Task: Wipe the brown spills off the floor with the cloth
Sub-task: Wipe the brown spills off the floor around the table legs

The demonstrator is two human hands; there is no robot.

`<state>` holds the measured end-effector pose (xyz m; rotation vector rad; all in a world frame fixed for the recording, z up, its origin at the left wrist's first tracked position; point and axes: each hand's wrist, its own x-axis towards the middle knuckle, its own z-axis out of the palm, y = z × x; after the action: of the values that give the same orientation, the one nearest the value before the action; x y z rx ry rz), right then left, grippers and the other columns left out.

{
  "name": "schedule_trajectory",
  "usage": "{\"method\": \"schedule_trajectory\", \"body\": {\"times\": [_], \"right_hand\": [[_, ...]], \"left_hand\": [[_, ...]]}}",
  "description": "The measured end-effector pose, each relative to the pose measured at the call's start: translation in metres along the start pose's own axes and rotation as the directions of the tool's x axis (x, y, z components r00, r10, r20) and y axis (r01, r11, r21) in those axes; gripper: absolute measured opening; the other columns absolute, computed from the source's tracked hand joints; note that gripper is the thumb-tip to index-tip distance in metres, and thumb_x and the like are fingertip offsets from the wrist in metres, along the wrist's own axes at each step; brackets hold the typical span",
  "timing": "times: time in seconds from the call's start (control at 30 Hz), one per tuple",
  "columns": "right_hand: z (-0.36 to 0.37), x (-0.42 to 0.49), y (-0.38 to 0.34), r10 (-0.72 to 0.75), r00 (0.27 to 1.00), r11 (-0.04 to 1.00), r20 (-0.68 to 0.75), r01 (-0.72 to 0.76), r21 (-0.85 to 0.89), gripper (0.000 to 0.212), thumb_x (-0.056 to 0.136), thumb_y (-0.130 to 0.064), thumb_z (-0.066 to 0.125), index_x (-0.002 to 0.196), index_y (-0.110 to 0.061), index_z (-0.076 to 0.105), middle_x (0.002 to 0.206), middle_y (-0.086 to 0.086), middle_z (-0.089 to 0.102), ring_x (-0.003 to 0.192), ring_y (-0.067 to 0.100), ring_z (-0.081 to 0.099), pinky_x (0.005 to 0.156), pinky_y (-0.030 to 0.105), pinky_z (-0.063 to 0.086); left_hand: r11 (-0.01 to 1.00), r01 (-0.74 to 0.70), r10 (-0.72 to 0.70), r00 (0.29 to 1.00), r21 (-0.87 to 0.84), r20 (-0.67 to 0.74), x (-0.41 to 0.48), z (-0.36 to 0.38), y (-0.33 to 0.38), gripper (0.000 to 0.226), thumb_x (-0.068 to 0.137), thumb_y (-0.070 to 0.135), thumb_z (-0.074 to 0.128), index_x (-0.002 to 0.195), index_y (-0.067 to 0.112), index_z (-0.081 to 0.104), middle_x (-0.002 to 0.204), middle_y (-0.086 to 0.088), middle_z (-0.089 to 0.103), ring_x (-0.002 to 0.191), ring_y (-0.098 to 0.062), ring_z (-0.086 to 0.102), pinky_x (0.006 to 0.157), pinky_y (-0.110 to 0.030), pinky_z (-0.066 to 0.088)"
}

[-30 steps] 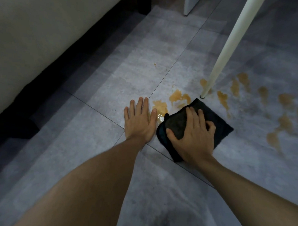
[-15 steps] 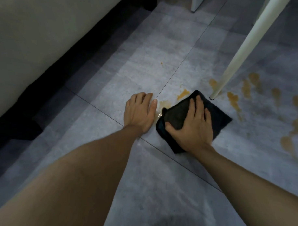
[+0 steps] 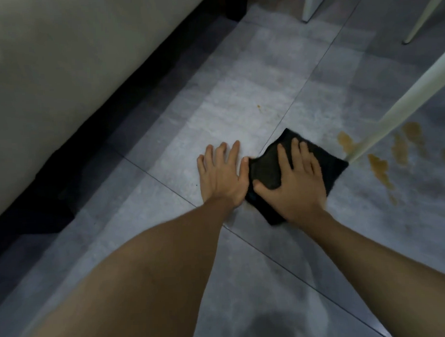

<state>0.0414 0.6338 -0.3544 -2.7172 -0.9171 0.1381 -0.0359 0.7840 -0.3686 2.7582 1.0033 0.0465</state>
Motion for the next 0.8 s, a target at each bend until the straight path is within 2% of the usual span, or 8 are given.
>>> {"method": "schedule_trajectory", "body": {"times": [0.1, 0.17, 0.23, 0.37, 0.47, 0.53, 0.67, 0.8], "right_hand": [[0.001, -0.028, 0.016, -0.14, 0.99, 0.989, 0.007, 0.141, -0.036, 0.102, 0.08, -0.08, 0.042, 0.159, -0.017, 0.035, 0.17, 0.014, 0.021, 0.158, 0.029, 0.018, 0.127, 0.044, 0.014], [-0.002, -0.014, 0.016, -0.106, 0.994, 0.994, 0.007, 0.106, -0.025, 0.102, 0.08, -0.083, 0.04, 0.16, -0.02, 0.033, 0.171, 0.012, 0.018, 0.158, 0.027, 0.013, 0.127, 0.044, 0.012], [-0.001, 0.006, 0.006, -0.008, 1.0, 1.0, 0.021, 0.009, -0.023, 0.105, 0.08, -0.086, 0.035, 0.162, -0.021, 0.025, 0.172, 0.011, 0.01, 0.16, 0.025, 0.004, 0.127, 0.042, 0.005], [0.004, 0.02, -0.013, 0.053, 0.997, 0.998, 0.052, -0.052, -0.032, 0.108, 0.08, -0.088, 0.026, 0.165, -0.023, 0.013, 0.173, 0.012, 0.001, 0.16, 0.024, -0.004, 0.127, 0.04, -0.003], [0.005, 0.017, -0.014, 0.047, 0.999, 0.998, 0.022, -0.046, -0.052, 0.108, 0.08, -0.087, 0.028, 0.164, -0.021, 0.017, 0.173, 0.012, 0.006, 0.16, 0.025, 0.0, 0.127, 0.042, 0.002], [0.007, 0.019, -0.013, 0.045, 0.999, 0.997, 0.009, -0.044, -0.065, 0.106, 0.081, -0.086, 0.031, 0.164, -0.02, 0.02, 0.172, 0.012, 0.009, 0.16, 0.026, 0.004, 0.128, 0.044, 0.006], [0.009, 0.009, -0.006, -0.034, 0.997, 0.998, -0.074, 0.031, -0.05, 0.101, 0.084, -0.08, 0.042, 0.159, -0.013, 0.034, 0.169, 0.016, 0.021, 0.158, 0.031, 0.017, 0.127, 0.048, 0.018], [0.008, 0.033, -0.003, 0.025, 0.999, 0.999, -0.049, -0.027, -0.042, 0.103, 0.08, -0.082, 0.043, 0.159, -0.016, 0.036, 0.169, 0.016, 0.023, 0.158, 0.03, 0.017, 0.126, 0.047, 0.016]], "left_hand": [[0.998, -0.063, 0.06, 0.994, -0.027, -0.094, 0.009, -0.006, -0.001, 0.048, 0.104, 0.047, 0.027, 0.141, 0.027, 0.051, 0.136, -0.006, 0.052, 0.129, -0.033, 0.04, 0.11, -0.047, 0.03], [0.99, -0.116, 0.103, 0.983, -0.078, -0.149, 0.033, -0.015, -0.004, 0.037, 0.104, 0.04, 0.033, 0.117, 0.019, 0.061, 0.111, -0.006, 0.055, 0.105, -0.028, 0.046, 0.096, -0.044, 0.039], [0.988, -0.135, 0.125, 0.984, -0.071, -0.127, 0.056, -0.02, -0.008, 0.031, 0.104, 0.035, 0.035, 0.111, 0.017, 0.059, 0.106, -0.007, 0.053, 0.099, -0.026, 0.045, 0.094, -0.042, 0.04], [0.989, -0.136, 0.129, 0.985, -0.054, -0.112, 0.068, -0.007, -0.021, 0.046, 0.103, 0.037, 0.031, 0.143, 0.02, 0.048, 0.134, -0.015, 0.046, 0.128, -0.035, 0.04, 0.115, -0.05, 0.027], [0.997, -0.068, 0.068, 0.998, -0.021, 0.017, 0.072, -0.001, -0.021, 0.058, 0.106, 0.044, 0.017, 0.162, 0.027, 0.012, 0.17, -0.008, 0.008, 0.156, -0.028, 0.001, 0.125, -0.052, -0.002], [0.998, -0.068, 0.068, 0.996, 0.012, 0.053, 0.076, -0.001, -0.02, 0.06, 0.106, 0.045, 0.011, 0.162, 0.028, 0.002, 0.171, 0.0, -0.003, 0.156, -0.023, -0.008, 0.124, -0.053, -0.006], [0.997, -0.076, 0.076, 0.996, -0.004, 0.043, 0.073, -0.005, -0.02, 0.061, 0.105, 0.046, 0.015, 0.162, 0.028, 0.005, 0.171, 0.002, 0.001, 0.157, -0.021, -0.005, 0.124, -0.053, -0.003], [0.998, -0.067, 0.068, 0.997, -0.019, 0.044, 0.074, -0.007, -0.019, 0.062, 0.104, 0.048, 0.02, 0.162, 0.029, 0.008, 0.171, 0.003, 0.004, 0.157, -0.02, -0.003, 0.125, -0.052, -0.003]]}}
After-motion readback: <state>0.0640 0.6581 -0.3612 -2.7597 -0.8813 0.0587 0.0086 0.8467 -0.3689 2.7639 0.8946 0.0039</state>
